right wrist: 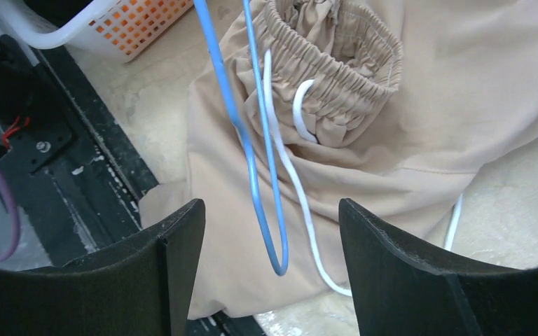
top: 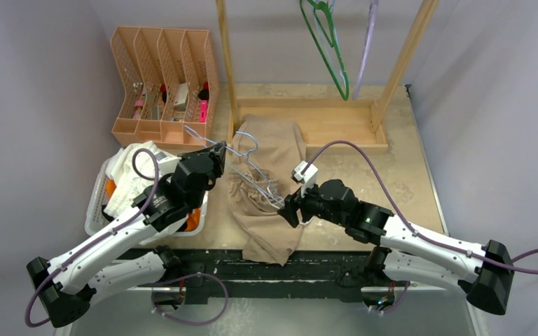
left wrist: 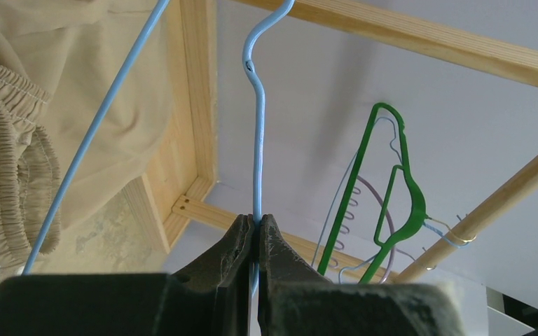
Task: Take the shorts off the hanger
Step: Place the hanger on the clothes rod.
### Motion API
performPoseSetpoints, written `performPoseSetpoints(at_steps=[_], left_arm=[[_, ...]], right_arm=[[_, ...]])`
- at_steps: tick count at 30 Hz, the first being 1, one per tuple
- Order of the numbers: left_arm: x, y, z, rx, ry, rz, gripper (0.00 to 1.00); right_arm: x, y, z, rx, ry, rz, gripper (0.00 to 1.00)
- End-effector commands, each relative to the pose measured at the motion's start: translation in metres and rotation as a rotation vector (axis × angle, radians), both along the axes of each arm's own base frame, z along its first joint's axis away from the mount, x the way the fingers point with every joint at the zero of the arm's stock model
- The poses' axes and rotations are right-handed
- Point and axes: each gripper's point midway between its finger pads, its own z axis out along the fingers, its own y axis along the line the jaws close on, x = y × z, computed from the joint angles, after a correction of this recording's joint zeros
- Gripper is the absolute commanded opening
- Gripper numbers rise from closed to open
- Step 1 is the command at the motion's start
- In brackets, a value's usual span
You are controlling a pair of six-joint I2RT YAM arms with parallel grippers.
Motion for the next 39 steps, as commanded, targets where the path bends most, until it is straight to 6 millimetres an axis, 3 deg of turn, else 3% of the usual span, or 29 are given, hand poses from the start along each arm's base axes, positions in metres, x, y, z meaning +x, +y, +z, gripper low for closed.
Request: performPoseSetpoints(at_steps=[1,13,16,20,24,25,28,30,33,39], left_arm=[[0.003,0.0,0.04,-0.34,-0.057,0.06,0.0],[0.001,-0.008,0.045,-0.419,-0.067,0.018,0.0],[-0.001,-0.006,0.041,-0.417,-0.06,0.022,0.0],[-0.002,-0.002,0.038,-0.44,-0.066,0.033,0.0],[-0.003,0.004,0.038,-0.416,-0.079,0.055,0.01],[-0.002,0.006,0.04,-0.4,-0.091,0.058,0.09],[0.0,0.007,0.043,-0.331,-0.118,0.058,0.48],[0.0,0.008,0.046,-0.273,-0.142,0.054,0.62],[-0.001,0.013,0.048,-0.161,-0.157,0.049,0.69],[-0.009,0.03,0.053,0.125,-0.147,0.035,0.72]], right_arm=[[0.017,0.005,0.019,0.027,-0.156,0.0,0.7],[0.014,0.013,0.008,0.001,-0.156,0.06,0.47],[0.016,0.01,0.01,0.006,-0.165,0.038,0.35],[0.018,0.003,0.017,0.022,-0.181,0.002,0.08],[0.02,-0.004,0.031,0.061,-0.183,-0.048,0.0],[0.018,-0.004,0.037,0.083,-0.183,-0.05,0.0],[0.017,-0.005,0.053,0.159,-0.149,-0.091,0.0],[0.019,-0.009,0.05,0.156,-0.072,-0.158,0.0],[0.021,-0.011,0.049,0.114,-0.005,-0.211,0.0],[0.017,-0.008,0.055,0.11,0.124,-0.265,0.0]])
